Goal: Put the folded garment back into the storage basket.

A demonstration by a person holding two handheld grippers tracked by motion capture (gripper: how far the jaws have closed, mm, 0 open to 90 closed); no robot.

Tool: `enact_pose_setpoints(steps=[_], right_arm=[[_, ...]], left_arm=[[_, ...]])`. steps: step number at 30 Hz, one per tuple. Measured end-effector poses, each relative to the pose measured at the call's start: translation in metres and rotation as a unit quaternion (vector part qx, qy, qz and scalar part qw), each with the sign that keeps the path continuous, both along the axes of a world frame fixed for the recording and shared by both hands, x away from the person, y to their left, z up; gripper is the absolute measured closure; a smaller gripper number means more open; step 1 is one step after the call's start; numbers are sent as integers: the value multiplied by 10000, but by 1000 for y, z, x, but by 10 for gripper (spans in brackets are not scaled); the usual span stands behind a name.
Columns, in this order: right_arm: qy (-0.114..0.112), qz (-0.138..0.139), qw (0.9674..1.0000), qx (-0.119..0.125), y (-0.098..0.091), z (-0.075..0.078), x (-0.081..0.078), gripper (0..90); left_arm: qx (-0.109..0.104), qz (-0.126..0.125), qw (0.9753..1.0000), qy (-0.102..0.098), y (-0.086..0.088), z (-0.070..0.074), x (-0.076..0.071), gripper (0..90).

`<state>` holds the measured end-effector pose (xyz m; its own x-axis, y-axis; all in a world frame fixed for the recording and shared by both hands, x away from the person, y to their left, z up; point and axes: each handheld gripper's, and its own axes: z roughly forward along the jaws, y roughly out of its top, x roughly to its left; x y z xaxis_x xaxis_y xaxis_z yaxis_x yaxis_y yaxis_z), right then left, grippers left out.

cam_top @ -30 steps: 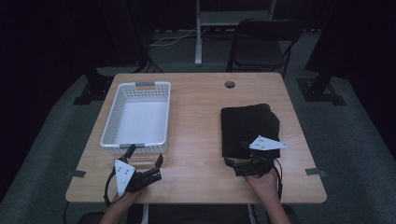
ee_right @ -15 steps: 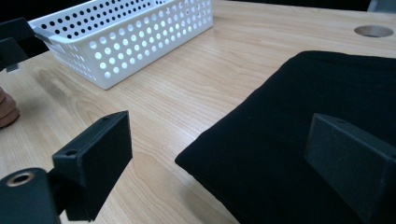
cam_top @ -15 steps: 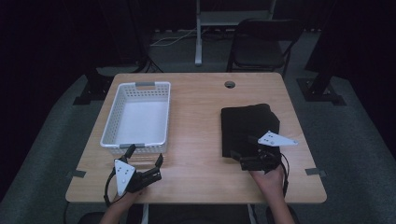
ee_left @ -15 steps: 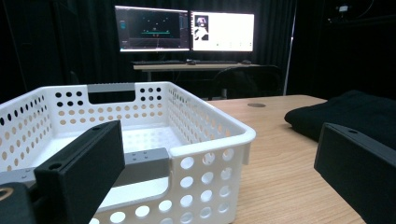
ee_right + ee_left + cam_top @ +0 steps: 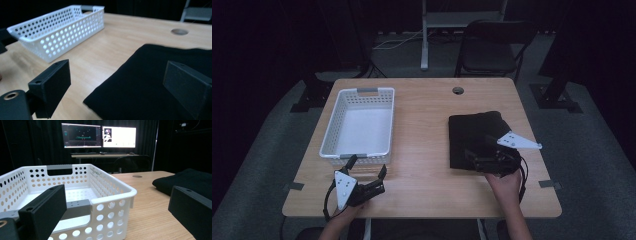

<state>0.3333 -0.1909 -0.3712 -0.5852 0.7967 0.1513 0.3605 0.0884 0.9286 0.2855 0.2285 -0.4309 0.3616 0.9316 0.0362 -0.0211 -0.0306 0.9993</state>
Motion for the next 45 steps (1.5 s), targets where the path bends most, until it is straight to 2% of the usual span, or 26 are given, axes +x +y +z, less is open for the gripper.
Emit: enact_pose_setpoints(steps=[10, 18, 25, 35, 42, 45], right_arm=[[-137, -233, 9996, 67, -11, 14, 11, 78], [-104, -471, 9988, 101, -23, 20, 23, 78], [160, -703, 9973, 119, -36, 10, 38, 78], [586, -1048, 9927, 151, -54, -9, 56, 78], [938, -1239, 9878, 117, -61, -22, 70, 78], [1081, -1337, 9848, 235, -66, -29, 73, 78]], left_arm=[[-1, 0, 10000, 0, 0, 0, 0, 29], [-1, 0, 10000, 1, 0, 0, 0, 29], [0, 1, 10000, 0, 0, 0, 0, 29], [0, 2, 10000, 1, 0, 0, 0, 29], [1, 1, 10000, 1, 0, 0, 0, 29], [0, -1, 10000, 0, 0, 0, 0, 29]])
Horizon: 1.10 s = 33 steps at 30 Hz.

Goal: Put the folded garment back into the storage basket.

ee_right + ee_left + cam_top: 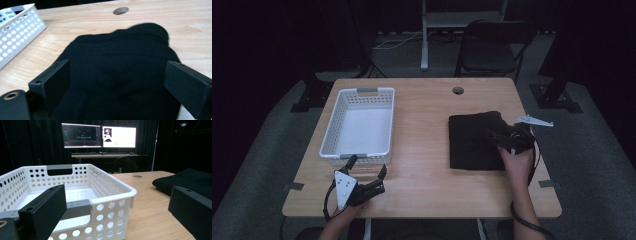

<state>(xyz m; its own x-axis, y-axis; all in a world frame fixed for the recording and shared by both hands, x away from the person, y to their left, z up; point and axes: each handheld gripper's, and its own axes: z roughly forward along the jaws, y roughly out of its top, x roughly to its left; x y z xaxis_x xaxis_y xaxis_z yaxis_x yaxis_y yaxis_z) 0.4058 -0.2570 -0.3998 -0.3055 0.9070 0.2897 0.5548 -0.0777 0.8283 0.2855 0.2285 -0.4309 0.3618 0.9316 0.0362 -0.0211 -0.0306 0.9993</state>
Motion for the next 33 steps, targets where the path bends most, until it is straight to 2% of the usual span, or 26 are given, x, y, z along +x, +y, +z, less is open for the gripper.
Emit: enact_pose_setpoints(steps=[3, 9, 10, 11, 14, 27, 28, 30, 33], right_arm=[[163, -67, 9998, 42, -5, -5, 2, 78], [424, -169, 9989, -108, -8, -8, 6, 77], [559, -159, 9982, -146, -9, -10, 9, 77], [602, -186, 9979, -157, -9, -11, 11, 77], [739, -154, 9969, -233, -9, -15, 15, 77], [1319, 139, 9908, -266, -6, -28, 31, 78], [1347, 140, 9905, -233, -7, -29, 31, 79], [1347, 249, 9905, -136, -8, -30, 31, 148], [1346, 308, 9903, -149, -7, -29, 32, 167]], left_arm=[[-1, 0, 10000, 0, 0, 0, 0, 29], [-1, 2, 10000, 3, 0, 0, 0, 29], [-1, 1, 10000, 3, 0, 0, 0, 29], [0, 1, 10000, 3, 0, 0, 0, 29], [0, 0, 10000, 3, 0, 0, 0, 29], [0, -21, 10000, 0, 0, 0, 0, 29], [1, -21, 10000, 1, 0, 0, 0, 29], [0, -23, 10000, 0, 0, 0, 0, 29], [4, -21, 10000, 2, 0, 0, 0, 29]])
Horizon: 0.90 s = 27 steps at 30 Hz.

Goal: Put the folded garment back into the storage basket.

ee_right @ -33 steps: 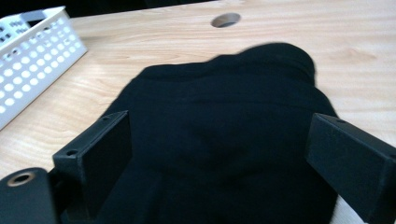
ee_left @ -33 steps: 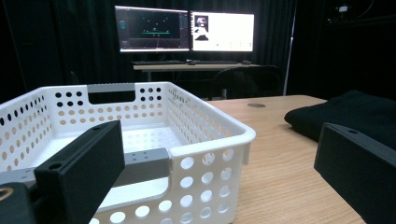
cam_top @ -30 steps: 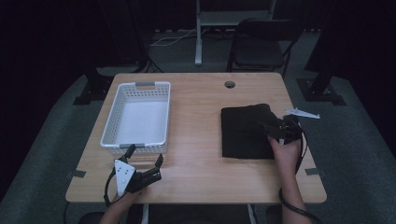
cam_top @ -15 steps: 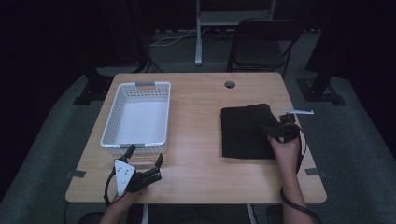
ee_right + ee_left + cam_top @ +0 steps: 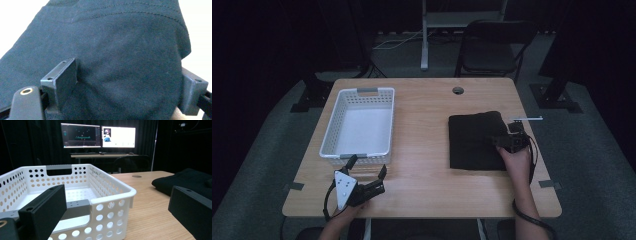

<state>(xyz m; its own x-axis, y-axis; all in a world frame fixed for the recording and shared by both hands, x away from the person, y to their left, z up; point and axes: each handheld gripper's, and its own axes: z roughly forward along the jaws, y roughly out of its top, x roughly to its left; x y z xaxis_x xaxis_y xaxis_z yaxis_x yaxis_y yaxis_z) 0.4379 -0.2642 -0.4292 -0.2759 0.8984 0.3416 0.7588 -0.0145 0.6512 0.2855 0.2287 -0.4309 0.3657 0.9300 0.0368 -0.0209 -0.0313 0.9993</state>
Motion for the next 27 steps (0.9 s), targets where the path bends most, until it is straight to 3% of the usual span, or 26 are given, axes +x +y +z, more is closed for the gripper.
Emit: enact_pose_setpoints(steps=[4, 10, 12, 15, 18, 22, 27], right_arm=[[-20, 44, 10000, -73, 2, 0, 0, 146], [-74, 185, 9987, -462, 8, 0, 0, 137], [-96, 242, 9982, -547, 11, 0, 0, 231], [-44, 424, 9985, -339, 11, 2, -1, 410], [15, 431, 9991, -13, 8, 0, -2, 545], [107, 476, 9986, 210, 3, -1, 0, 607], [79, 508, 9986, 154, 5, 2, -2, 660]], left_arm=[[-4, -3, 10000, -3, 0, 0, 0, 29], [-1, -3, 10000, -5, 0, 0, 0, 29], [-1, -3, 10000, -6, 0, 0, 0, 29], [-6, -3, 10000, -6, 0, 0, 0, 29], [-11, -4, 10000, -15, 0, 0, 0, 29], [-5, -6, 10000, -8, 0, 0, 0, 29], [-9, -6, 10000, -15, 0, 0, 0, 29]])
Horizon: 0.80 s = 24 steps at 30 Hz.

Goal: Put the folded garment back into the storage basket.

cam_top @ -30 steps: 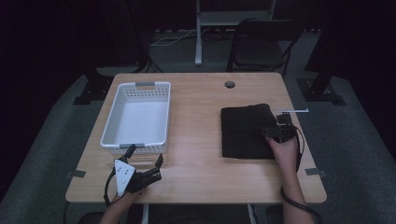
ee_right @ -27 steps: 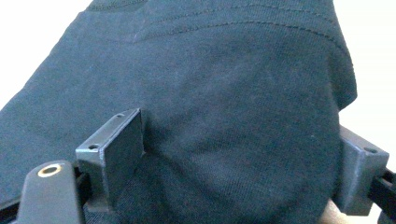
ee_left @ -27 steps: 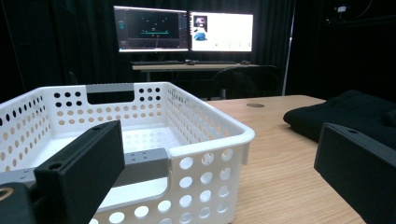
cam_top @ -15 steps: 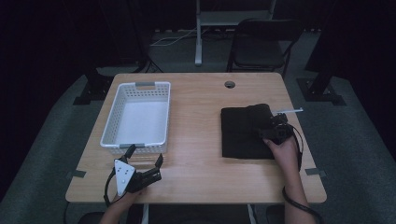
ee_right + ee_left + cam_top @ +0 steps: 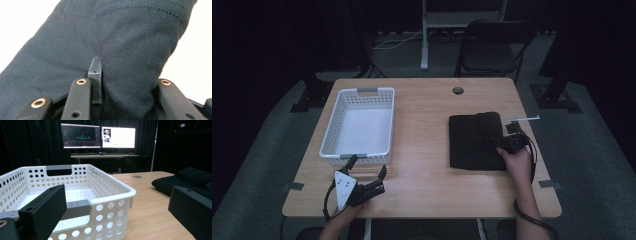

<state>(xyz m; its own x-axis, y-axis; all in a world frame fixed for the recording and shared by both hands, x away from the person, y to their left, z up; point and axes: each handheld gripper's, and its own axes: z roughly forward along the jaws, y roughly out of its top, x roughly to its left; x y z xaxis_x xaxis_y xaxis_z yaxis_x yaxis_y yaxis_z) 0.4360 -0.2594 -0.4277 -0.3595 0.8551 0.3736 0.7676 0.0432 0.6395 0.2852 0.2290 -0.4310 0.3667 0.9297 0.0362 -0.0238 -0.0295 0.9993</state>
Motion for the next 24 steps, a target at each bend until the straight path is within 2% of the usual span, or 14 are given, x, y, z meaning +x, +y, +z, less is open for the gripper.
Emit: enact_pose_setpoints(steps=[5, 9, 15, 24], right_arm=[[-173, -53, 9997, -161, 6, 6, -5, 689], [-261, 24, 9997, 2, 6, 8, -7, 697], [-344, 140, 9980, 505, 3, 12, -9, 700], [-536, 242, 9952, 780, 3, 24, -14, 703]], left_arm=[[1, -2, 10000, -1, 0, 0, 0, 29], [1, -3, 10000, -2, 0, 0, 0, 29], [2, -6, 10000, -3, 0, 0, 0, 29], [7, -8, 10000, 1, 0, 0, 0, 29]])
